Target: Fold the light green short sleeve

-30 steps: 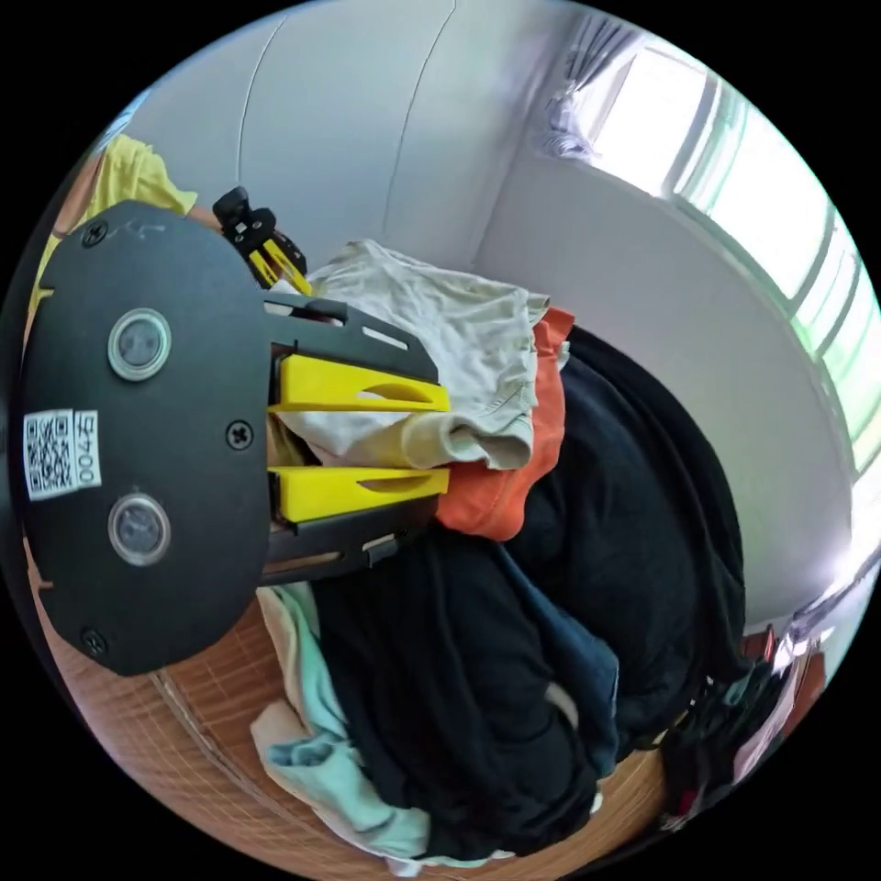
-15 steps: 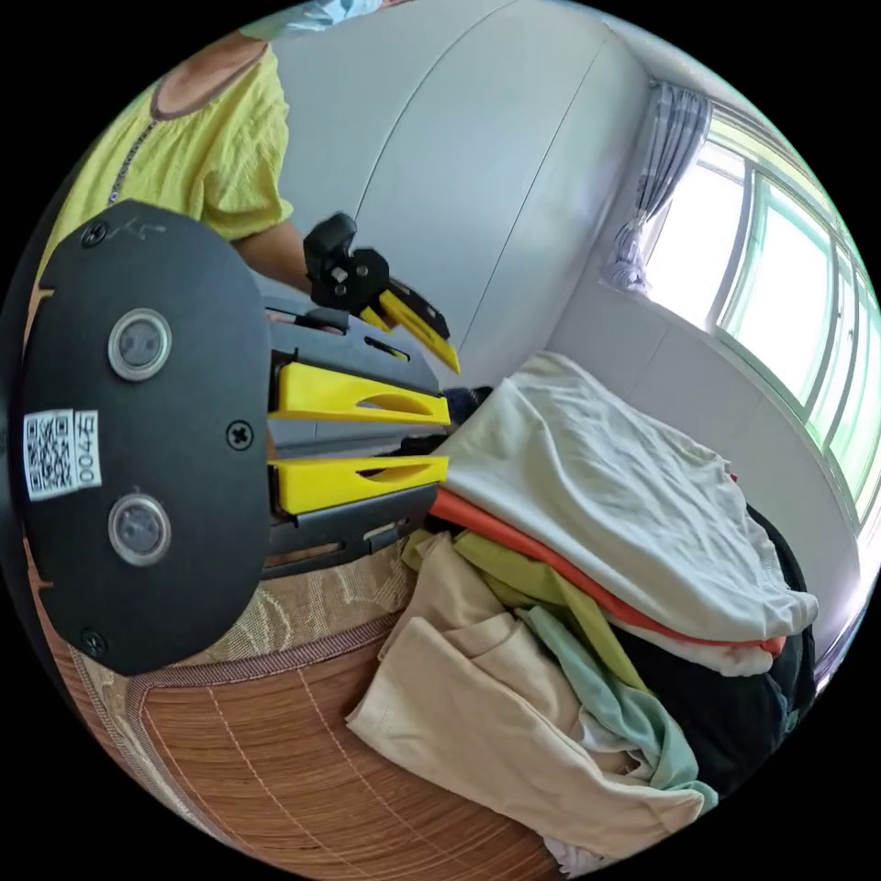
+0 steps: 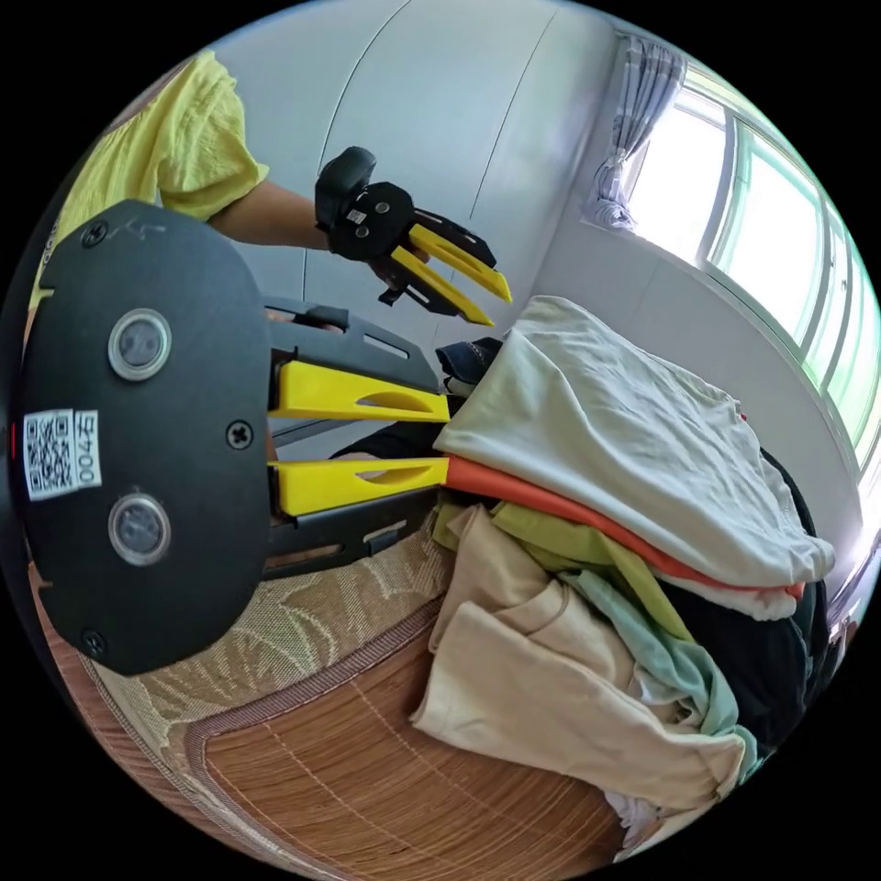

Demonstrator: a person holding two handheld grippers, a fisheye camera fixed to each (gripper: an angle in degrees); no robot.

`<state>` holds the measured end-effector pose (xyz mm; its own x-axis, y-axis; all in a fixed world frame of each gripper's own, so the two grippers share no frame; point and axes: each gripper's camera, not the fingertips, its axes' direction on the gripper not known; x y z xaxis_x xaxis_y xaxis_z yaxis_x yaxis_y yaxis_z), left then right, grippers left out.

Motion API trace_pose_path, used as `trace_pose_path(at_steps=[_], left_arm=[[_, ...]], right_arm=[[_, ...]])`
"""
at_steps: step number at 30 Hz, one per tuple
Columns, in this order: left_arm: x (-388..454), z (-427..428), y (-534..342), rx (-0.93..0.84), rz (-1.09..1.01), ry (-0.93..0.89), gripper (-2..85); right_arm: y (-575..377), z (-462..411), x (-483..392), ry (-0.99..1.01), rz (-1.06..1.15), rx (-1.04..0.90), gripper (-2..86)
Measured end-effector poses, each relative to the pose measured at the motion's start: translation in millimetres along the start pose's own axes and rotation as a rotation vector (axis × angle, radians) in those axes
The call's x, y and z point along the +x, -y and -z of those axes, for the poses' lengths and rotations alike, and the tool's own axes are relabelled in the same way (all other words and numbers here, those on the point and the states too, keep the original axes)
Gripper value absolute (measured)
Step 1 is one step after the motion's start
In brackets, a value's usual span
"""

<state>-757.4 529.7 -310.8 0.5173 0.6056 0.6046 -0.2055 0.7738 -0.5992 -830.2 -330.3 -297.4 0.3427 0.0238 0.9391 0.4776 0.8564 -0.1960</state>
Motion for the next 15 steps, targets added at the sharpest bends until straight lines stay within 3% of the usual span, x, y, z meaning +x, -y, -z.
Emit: trace_pose_path(at_steps=[7, 10, 13, 15], left_arm=[[-13, -30, 10, -0.006, -0.046, -0.054, 8.2], [-21, -52, 15, -0.035, -0.073, -0.125, 9.6], [-29, -73, 16, -0.061, -0.089, -0.211, 10.6], [-31, -86, 14, -0.063, -0.079, -0.255, 11.0]], right_arm=[[3, -18, -12, 0.052, -0.02, 0.017, 7.9], [3, -12, -28, 0.054, 0.01, 0.036, 4.0], [-6, 2, -55, -0.123, 0.109, 0.059, 2.1], [-9, -12, -50, -0.134, 0.097, -0.011, 1.5]])
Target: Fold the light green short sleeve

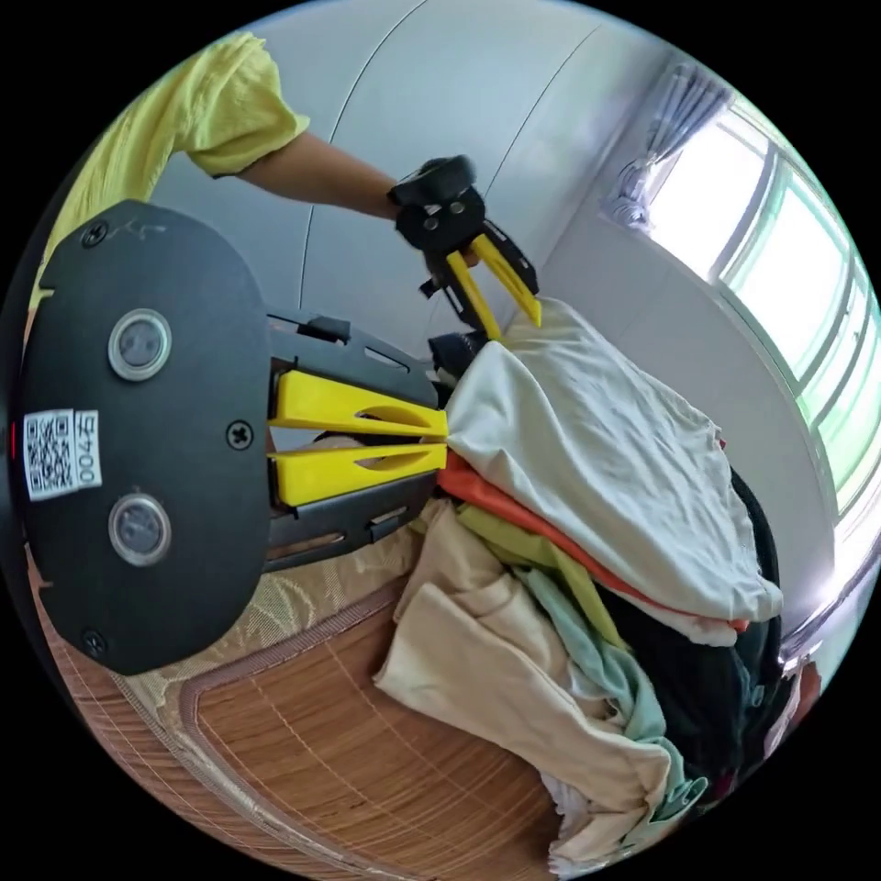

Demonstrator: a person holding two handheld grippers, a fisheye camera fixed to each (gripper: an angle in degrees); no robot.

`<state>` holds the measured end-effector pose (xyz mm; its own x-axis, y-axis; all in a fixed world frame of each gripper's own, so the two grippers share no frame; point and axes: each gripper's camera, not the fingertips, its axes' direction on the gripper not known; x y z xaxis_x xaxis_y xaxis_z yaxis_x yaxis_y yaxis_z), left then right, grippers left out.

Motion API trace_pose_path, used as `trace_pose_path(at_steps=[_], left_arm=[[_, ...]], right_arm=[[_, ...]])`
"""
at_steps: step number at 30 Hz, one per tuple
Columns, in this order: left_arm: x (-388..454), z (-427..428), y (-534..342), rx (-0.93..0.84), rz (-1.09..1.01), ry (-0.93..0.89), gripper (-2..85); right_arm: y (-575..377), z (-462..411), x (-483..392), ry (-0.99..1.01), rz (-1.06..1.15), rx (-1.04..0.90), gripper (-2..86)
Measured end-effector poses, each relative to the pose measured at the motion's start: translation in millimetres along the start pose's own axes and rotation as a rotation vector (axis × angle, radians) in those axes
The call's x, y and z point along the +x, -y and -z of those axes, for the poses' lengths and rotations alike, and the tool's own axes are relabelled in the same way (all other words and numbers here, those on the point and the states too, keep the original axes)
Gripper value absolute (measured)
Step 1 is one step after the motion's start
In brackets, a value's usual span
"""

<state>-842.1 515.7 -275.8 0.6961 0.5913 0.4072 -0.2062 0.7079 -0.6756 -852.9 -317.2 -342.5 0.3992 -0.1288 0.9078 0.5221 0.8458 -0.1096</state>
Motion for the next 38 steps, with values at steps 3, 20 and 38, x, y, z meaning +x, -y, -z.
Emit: trace_pose_path(at_steps=[3, 20, 38], left_arm=[[-3, -4, 0, 0.0, 0.003, -0.011, 11.4], [-39, -42, 27, -0.012, 0.325, 0.002, 1.6], [47, 100, 59, 0.305, 0.484, -0.511, 0.5]], right_arm=[[-5, -27, 6, 0.005, -0.014, -0.057, 1.3], [2, -79, -75, -0.637, 0.377, 0.104, 1.1], [-234, 33, 50, -0.547, 0.108, -0.046, 4.8]])
